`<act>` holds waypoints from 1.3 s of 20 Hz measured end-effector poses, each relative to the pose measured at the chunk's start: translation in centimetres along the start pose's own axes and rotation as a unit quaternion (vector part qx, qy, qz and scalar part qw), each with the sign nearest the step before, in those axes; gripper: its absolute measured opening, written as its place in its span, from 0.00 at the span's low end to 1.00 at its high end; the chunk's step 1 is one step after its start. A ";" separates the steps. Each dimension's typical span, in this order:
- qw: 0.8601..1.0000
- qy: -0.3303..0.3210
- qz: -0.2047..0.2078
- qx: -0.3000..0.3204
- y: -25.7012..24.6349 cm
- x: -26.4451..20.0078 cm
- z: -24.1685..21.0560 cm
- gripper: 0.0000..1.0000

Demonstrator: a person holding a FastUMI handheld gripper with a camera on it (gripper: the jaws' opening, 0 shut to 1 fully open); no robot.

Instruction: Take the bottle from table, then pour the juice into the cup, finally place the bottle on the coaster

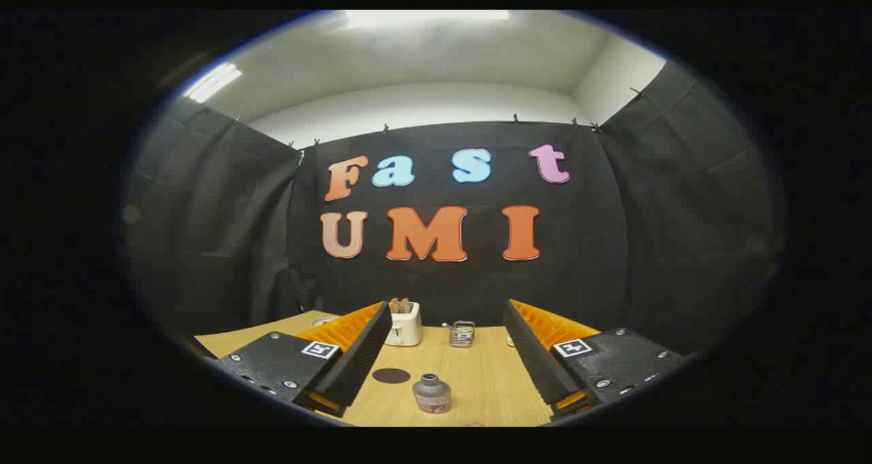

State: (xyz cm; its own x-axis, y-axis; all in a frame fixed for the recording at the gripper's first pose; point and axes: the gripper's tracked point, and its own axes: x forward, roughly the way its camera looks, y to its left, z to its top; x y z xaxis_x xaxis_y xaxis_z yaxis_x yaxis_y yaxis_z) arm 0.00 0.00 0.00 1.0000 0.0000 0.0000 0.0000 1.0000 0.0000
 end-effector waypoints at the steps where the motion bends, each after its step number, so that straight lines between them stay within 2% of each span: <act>1: 1.000 0.000 0.001 0.001 0.1 0.1 0.0 0.98; 13: 0.999 0.016 0.024 0.013 2.9 1.4 -1.5 0.98; 18: 0.999 0.032 0.020 0.000 3.7 1.7 -2.2 0.98; 20: 0.999 0.028 0.032 -0.003 4.6 1.5 -2.0 0.98; 26: 0.999 -0.005 0.030 -0.033 4.7 1.2 -2.2 0.98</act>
State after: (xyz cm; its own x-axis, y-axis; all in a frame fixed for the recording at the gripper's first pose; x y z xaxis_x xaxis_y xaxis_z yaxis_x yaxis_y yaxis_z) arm 1.19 4.66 -2.16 0.9981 0.0604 0.0090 -0.0596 0.9960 -0.0668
